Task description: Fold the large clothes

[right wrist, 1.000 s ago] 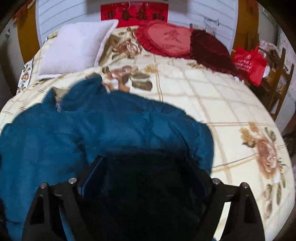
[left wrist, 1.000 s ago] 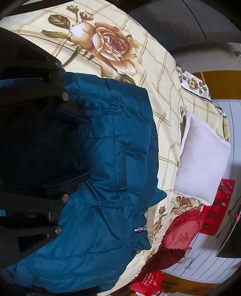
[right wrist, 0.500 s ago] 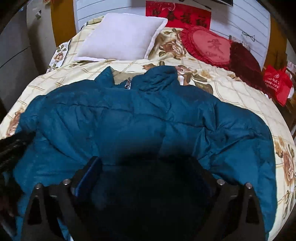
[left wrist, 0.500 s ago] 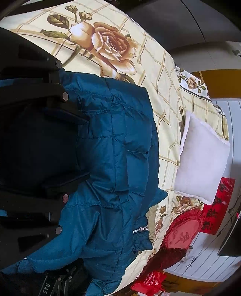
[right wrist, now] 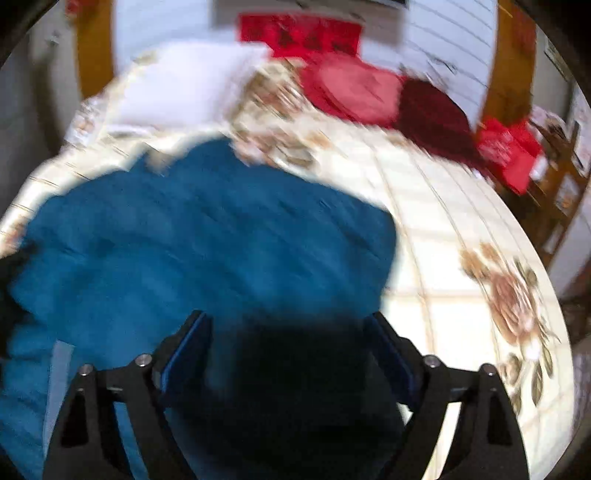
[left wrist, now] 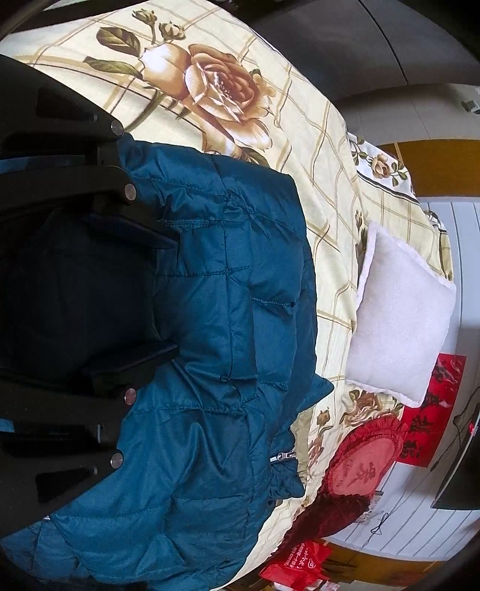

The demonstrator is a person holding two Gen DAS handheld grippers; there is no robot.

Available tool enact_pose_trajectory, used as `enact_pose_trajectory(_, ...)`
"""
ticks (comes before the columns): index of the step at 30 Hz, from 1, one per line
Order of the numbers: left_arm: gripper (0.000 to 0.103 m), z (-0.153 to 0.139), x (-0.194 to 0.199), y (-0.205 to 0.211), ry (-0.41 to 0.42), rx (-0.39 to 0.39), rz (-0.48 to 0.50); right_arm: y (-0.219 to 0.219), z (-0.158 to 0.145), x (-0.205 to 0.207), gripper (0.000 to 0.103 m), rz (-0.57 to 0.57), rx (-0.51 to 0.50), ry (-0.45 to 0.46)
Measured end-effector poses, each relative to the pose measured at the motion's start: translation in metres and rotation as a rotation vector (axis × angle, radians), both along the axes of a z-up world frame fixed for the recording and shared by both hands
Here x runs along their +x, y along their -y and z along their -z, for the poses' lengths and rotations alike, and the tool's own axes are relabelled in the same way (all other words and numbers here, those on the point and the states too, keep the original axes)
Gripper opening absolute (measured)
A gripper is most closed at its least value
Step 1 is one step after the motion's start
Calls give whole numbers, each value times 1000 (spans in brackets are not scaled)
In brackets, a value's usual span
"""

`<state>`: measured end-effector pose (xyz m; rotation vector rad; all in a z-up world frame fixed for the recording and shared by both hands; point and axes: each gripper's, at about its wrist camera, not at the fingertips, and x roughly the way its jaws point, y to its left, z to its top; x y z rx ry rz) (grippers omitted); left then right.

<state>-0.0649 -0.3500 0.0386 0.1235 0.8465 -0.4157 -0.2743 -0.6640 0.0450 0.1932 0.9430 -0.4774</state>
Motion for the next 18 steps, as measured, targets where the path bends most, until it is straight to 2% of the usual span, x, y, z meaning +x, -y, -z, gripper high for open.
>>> enact_pose_trajectory(2, 69, 0, -2, 2, 12, 12, 5, 25, 21, -12, 89, 56, 216, 67)
enact_pose_trajectory(3, 69, 1, -3, 3, 15, 18, 6, 28, 20, -17, 90, 77, 218, 102)
enact_pose_trajectory(5, 69, -2, -4, 2, 6, 30, 6, 23, 17, -16, 89, 78, 198, 71)
enact_pose_trajectory(9, 69, -10, -11, -9, -3, 12, -7, -8, -10, -25, 87, 29, 1, 78)
enact_pose_trajectory(11, 69, -17, -17, -17, 0, 0, -13, -21, -24, -31, 87, -2, -51, 105)
enact_pose_trajectory(14, 69, -24, -28, -25, 13, 3, -6, -32, -36, -31, 87, -23, -68, 117)
enact_pose_trajectory(18, 69, -37, -49, -38, 49, 33, 14, -40, -28, -24, 87, -32, -15, 98)
